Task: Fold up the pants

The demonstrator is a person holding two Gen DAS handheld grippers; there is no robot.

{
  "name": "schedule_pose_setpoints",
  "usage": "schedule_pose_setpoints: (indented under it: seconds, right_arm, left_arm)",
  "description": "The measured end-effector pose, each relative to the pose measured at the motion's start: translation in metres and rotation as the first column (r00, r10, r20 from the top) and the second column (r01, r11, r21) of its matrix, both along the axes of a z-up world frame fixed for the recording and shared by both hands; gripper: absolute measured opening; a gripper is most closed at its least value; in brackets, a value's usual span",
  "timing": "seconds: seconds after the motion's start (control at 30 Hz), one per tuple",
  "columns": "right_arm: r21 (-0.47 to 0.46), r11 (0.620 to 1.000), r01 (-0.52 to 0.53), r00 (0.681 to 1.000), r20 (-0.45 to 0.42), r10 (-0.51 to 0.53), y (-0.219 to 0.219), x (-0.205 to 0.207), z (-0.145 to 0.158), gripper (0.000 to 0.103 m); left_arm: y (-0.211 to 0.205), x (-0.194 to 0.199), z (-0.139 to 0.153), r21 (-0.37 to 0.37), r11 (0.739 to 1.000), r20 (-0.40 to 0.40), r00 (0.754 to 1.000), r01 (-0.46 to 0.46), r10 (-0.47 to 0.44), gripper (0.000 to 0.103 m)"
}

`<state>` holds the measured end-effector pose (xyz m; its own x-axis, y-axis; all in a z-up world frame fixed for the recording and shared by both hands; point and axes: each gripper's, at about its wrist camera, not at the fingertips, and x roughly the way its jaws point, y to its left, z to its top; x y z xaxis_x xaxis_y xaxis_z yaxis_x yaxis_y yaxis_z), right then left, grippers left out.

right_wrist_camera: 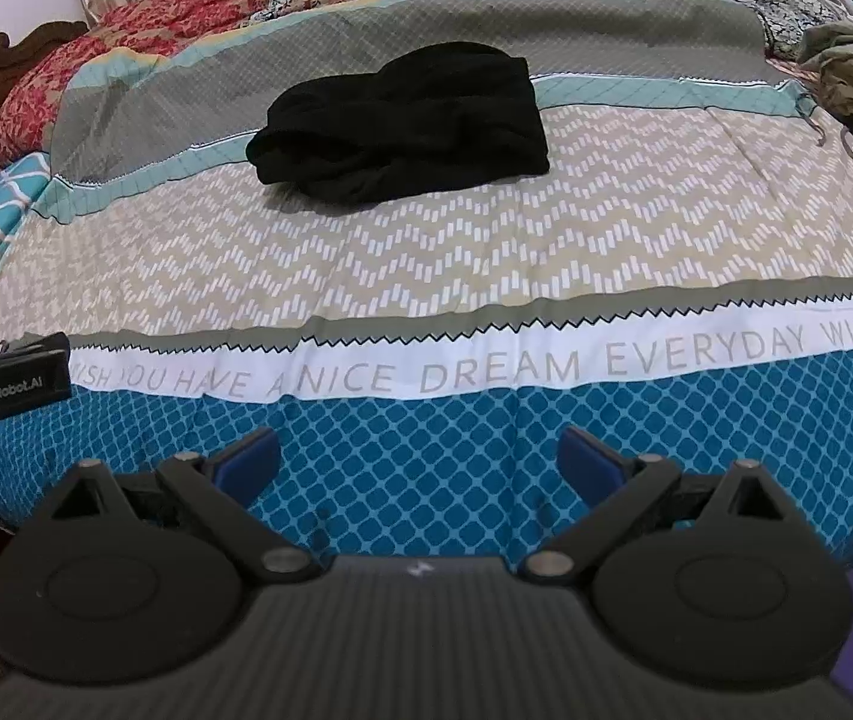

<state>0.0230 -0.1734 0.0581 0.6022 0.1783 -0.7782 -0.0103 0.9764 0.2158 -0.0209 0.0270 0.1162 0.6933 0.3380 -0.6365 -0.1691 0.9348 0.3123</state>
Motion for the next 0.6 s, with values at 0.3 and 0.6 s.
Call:
schedule_pose_setpoints:
  seconds: [0.3, 0.6]
  right_arm:
    - [0.022, 1.0, 0.012, 1.0, -0.003, -0.012, -0.002, -0.0009, -0.0002, 0.1]
    - [0.036, 0.999, 0.014, 1.0, -0.006, -0.014, -0.0036, -0.0017, -0.0007, 0.1]
  left_arm:
    - [-0.0028, -0.0029, 0.0013, 0.021, 1.0, -0.006, 1.0, -0.007, 0.007, 0.103]
    - [-0.001, -0.0029, 0.0026, 0.056, 0.998, 0.002, 1.0, -0.029, 0.029, 0.103]
